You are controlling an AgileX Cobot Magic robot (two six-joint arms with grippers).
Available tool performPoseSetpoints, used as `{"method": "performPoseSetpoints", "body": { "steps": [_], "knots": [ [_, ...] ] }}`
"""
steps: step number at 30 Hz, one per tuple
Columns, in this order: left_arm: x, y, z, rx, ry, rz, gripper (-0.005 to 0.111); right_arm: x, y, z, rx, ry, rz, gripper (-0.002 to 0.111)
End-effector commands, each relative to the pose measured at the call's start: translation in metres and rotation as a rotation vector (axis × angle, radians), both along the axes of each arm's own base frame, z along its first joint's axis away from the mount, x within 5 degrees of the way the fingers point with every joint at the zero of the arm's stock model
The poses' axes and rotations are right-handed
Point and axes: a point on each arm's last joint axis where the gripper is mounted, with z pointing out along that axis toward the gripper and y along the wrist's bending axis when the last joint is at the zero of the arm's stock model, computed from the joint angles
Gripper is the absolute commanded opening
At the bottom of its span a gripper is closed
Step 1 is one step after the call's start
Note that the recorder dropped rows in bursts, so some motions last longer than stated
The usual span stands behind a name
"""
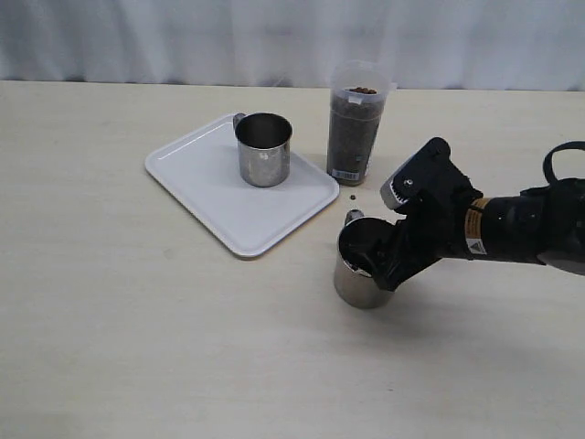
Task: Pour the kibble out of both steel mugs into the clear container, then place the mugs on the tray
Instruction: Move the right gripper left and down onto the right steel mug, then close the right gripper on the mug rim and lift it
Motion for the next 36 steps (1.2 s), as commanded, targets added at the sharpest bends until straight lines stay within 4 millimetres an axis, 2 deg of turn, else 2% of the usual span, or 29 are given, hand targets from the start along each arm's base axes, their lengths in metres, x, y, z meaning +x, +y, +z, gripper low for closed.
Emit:
{"method": "performPoseSetpoints", "body": {
  "steps": [1, 4, 7, 8, 11, 14, 16, 25, 36],
  "knots": [
    [0.000, 0.000, -0.001, -0.012, 0.003, -0.002, 0.000, 0.003, 0.003, 0.009, 0.010, -0.035, 0.005, 0.109],
    [0.000, 0.000, -0.001, -0.012, 0.003, -0.002, 0.000, 0.007, 0.000, 0.026, 0.003, -0.082, -0.028, 0.109],
    [0.000, 0.000, -0.001, -0.012, 0.003, -0.002, 0.000, 0.004, -0.003, 0.051, 0.077, -0.088, -0.116, 0.109],
    [0.000, 0.000, -0.001, -0.012, 0.003, -0.002, 0.000, -0.001, -0.008, 0.066, 0.137, -0.057, -0.201, 0.109],
    [0.000, 0.000, -0.001, -0.012, 0.003, -0.002, 0.000, -0.020, -0.013, 0.076, 0.145, -0.028, -0.184, 0.109],
    [0.000, 0.000, -0.001, -0.012, 0.003, -0.002, 0.000, -0.040, -0.014, 0.074, 0.127, 0.034, -0.092, 0.109],
    [0.000, 0.000, -0.001, -0.012, 0.003, -0.002, 0.000, -0.044, -0.015, 0.071, 0.107, 0.064, -0.083, 0.109],
    [0.000, 0.000, 0.000, -0.013, -0.005, -0.002, 0.000, -0.036, -0.006, 0.040, 0.076, 0.125, 0.005, 0.109],
    [0.000, 0.000, 0.000, -0.013, -0.005, -0.002, 0.000, -0.028, -0.004, 0.013, 0.007, 0.103, 0.062, 0.109]
  ]
}}
